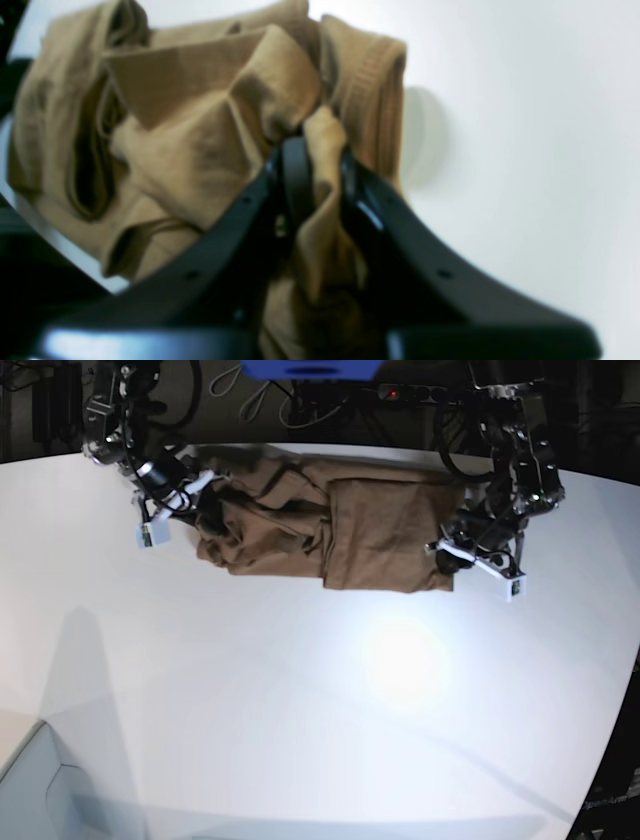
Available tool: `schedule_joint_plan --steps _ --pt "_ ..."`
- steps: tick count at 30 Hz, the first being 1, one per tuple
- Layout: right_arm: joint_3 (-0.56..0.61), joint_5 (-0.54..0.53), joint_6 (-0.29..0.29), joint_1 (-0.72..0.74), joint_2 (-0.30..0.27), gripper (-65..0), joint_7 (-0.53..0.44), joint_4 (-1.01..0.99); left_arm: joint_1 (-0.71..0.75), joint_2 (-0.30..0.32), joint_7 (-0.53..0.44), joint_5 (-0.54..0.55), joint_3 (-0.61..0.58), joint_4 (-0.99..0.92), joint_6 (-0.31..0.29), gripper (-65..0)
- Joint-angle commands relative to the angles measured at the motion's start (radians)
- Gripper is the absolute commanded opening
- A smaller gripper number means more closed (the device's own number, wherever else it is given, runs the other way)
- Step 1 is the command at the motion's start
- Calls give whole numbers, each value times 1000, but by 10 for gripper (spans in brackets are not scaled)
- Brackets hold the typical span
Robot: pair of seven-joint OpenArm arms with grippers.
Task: Layout the t-shirt on the table in an organized manner, then fold the t-shirt properly
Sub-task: 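Fold the strip's end over toward the right gripper with the left gripper, then lift the strip's end with the right gripper and fold it over the left gripper's side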
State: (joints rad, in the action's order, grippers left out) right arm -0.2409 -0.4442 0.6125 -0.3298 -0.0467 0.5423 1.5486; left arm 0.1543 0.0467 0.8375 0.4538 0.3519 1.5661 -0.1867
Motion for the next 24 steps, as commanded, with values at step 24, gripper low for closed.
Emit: schedule_joint_plan --steps 24 --pt "79 5 -130 -61 -8 -650 5 413 150 23 -1 4 255 176 -3 -501"
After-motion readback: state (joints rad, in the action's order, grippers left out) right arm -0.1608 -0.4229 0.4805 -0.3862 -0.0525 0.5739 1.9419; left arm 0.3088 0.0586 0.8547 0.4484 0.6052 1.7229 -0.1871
